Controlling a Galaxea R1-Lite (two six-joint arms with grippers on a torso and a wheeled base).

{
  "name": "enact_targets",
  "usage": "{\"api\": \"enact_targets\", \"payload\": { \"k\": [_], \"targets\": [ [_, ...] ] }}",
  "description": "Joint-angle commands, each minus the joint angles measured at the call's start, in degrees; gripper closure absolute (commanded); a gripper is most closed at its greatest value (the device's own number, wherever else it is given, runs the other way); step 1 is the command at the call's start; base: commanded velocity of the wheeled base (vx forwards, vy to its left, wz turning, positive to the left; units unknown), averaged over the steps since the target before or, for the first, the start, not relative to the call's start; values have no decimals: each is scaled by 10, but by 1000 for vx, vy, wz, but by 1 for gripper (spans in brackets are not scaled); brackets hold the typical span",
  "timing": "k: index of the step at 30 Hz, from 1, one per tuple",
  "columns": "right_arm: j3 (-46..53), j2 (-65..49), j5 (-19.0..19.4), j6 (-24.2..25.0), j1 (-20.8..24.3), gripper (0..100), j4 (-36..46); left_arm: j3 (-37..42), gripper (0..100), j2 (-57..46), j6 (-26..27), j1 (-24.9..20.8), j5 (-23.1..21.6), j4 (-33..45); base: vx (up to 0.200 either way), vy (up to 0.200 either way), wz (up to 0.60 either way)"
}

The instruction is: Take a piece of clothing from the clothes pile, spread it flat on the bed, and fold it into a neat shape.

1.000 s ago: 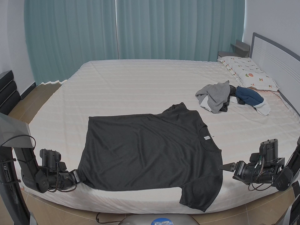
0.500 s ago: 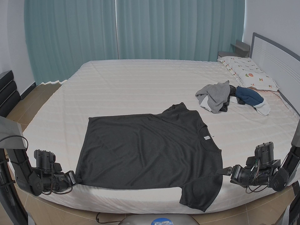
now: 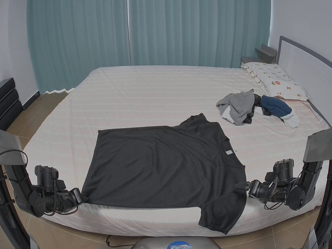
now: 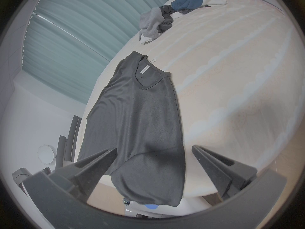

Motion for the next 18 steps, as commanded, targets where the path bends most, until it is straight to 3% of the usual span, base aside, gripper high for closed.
{"api": "enact_targets", "payload": {
  "k": [1, 18],
  "targets": [
    [-29, 45, 0, 2, -4, 100, 0, -1, 100, 0, 0, 2, 0, 0, 0, 0, 0],
    [-123, 52, -1, -2, -23, 100, 9, -6, 100, 6, 0, 9, -1, 0, 0, 0, 0]
  ]
}}
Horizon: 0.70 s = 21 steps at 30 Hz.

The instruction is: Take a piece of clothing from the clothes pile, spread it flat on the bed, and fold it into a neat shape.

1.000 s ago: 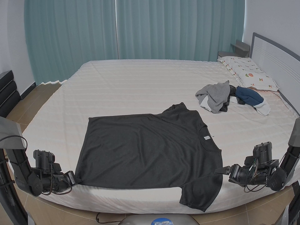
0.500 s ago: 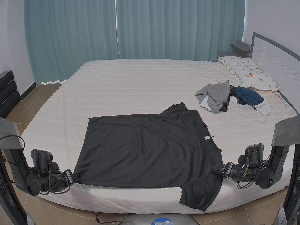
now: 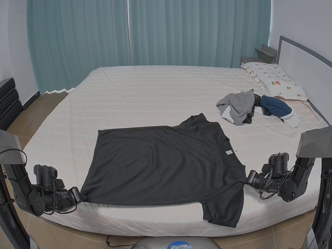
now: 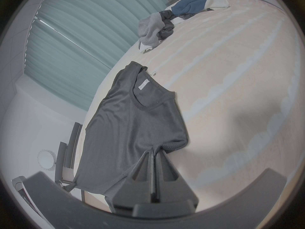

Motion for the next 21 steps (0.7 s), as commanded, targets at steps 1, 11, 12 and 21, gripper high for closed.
{"api": "enact_targets", "payload": {
  "k": [1, 11, 12, 21],
  "targets": [
    [-19, 4, 0, -2, 3, 100, 1, -1, 100, 3, 0, -1, -1, 0, 0, 0, 0],
    [-19, 15, 4, -3, 0, 0, -25, 0, 100, 9, -2, 0, -1, 0, 0, 0, 0],
    [-14, 8, 3, -4, -5, 0, -26, 0, 100, 9, -3, 0, -1, 0, 0, 0, 0],
    [95, -39, 39, -90, -21, 0, -28, 0, 100, 8, -9, 0, -1, 0, 0, 0, 0]
  ]
}}
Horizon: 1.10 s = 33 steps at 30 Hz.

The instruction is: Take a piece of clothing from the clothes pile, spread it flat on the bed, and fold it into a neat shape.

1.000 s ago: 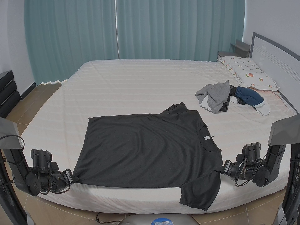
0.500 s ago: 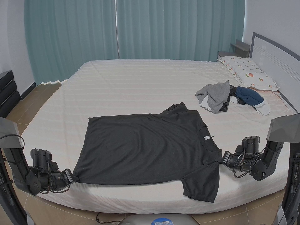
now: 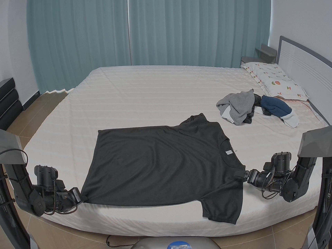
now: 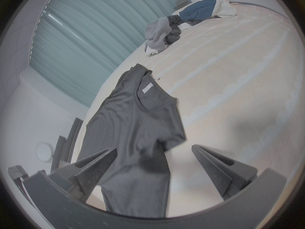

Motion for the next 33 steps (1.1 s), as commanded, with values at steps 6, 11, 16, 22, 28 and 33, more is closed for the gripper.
{"api": "enact_targets", "payload": {
  "k": [6, 11, 16, 22, 28, 33],
  "targets": [
    [133, -26, 73, -78, -2, 0, -50, 0, 100, 1, -2, 1, -1, 0, 0, 0, 0],
    [155, 10, 73, -79, 12, 0, -113, 0, 100, 1, -2, 1, -1, 0, 0, 0, 0],
    [155, 48, 67, -74, 40, 0, -156, -1, 100, 3, -2, 1, -4, 0, 0, 0, 0],
    [149, 59, 67, -74, 49, 0, -169, -1, 100, 6, -2, 1, -4, 0, 0, 0, 0],
    [144, 64, 67, -73, 51, 0, -170, -2, 100, 6, -2, 1, -4, 0, 0, 0, 0],
    [141, 64, 67, -76, 50, 100, -173, -2, 100, 6, -2, 1, -4, 0, 0, 0, 0]
  ]
}}
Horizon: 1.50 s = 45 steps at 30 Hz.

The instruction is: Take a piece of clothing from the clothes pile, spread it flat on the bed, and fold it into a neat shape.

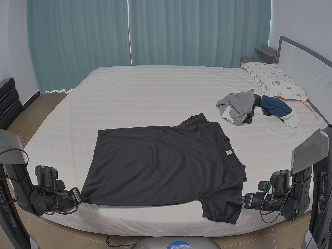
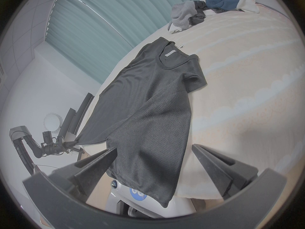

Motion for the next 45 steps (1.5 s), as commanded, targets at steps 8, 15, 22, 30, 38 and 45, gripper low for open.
{"api": "enact_targets", "payload": {
  "k": [8, 15, 22, 30, 38, 45],
  "targets": [
    [9, 3, -6, 0, -7, 100, -31, 1, 100, 4, 0, 0, -1, 0, 0, 0, 0],
    [40, -13, 0, -2, -20, 100, -31, 4, 100, 4, 1, 1, -1, 0, 0, 0, 0],
    [95, -45, 39, -5, -49, 100, -32, 10, 100, -4, 6, 4, 4, 0, 0, 0, 0],
    [106, -51, 60, -12, -81, 100, -14, 12, 100, -15, 13, 6, 8, 3, 0, 0, 0],
    [106, -76, 64, -70, -81, 100, 90, 39, 100, -22, 80, 10, 43, 5, 0, 0, 0],
    [106, -138, 64, -91, -81, 100, 185, 57, 100, -17, 124, 10, 57, 4, 0, 0, 0]
  ]
}}
